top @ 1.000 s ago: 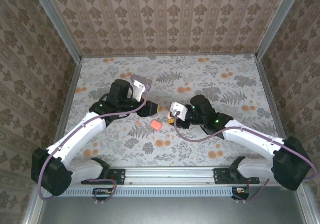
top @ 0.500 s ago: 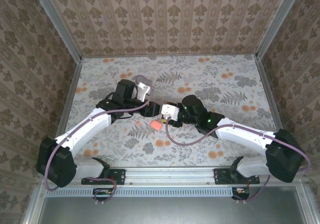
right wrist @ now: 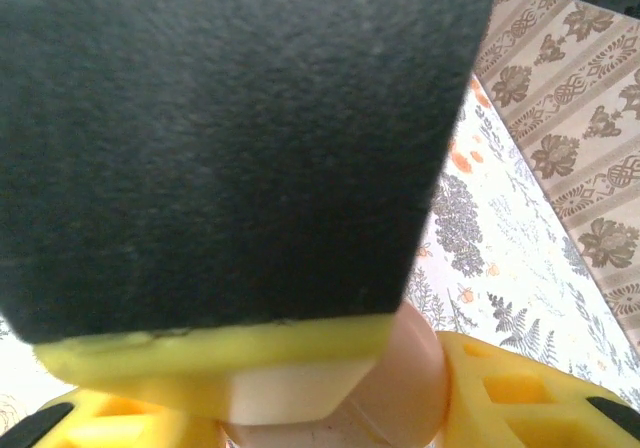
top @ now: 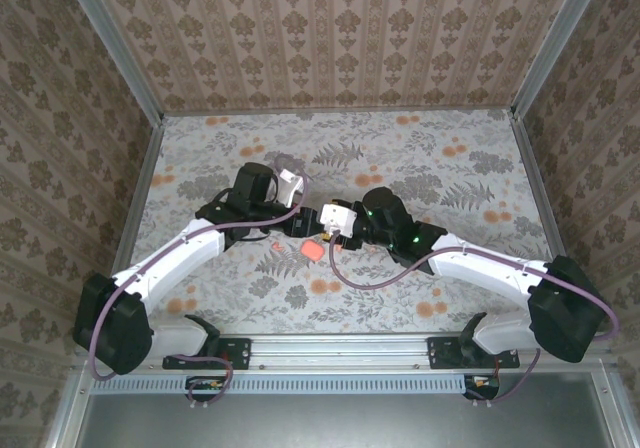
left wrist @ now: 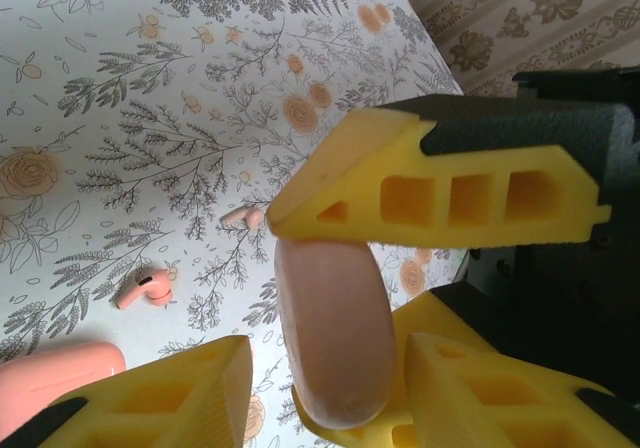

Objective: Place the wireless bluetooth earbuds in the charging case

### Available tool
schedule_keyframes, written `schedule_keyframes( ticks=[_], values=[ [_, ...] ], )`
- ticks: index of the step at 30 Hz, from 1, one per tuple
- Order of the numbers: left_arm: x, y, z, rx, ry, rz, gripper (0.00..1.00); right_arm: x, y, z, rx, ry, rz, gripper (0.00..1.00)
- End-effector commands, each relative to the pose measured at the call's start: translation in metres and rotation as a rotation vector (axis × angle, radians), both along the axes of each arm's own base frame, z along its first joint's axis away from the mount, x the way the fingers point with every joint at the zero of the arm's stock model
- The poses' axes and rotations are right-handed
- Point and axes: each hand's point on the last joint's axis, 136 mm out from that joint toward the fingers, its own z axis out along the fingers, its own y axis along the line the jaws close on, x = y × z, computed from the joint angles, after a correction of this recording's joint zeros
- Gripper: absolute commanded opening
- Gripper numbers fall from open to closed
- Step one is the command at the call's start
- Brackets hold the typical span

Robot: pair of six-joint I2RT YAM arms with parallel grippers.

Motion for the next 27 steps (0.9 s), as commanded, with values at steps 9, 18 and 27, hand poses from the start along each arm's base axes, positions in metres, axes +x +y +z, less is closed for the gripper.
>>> schedule_keyframes(
  ticks=[9,18,27],
  values=[
    [-0.002,-0.002,-0.008,-0.001,0.004,-0.009,0.29,0.0,0.01,0.024,0.067,-0.067,0.022,0.43],
    [0.0,0.01,-0.02,0.028,-0.147,-0.087,0.25,-0.012,-0.003,0.027,0.158,0.011,0.027,0.65],
    [0.001,0.007,-0.029,-0.033,-0.322,-0.151,0.24,-0.045,-0.037,0.05,0.34,0.275,0.162,0.67]
  ],
)
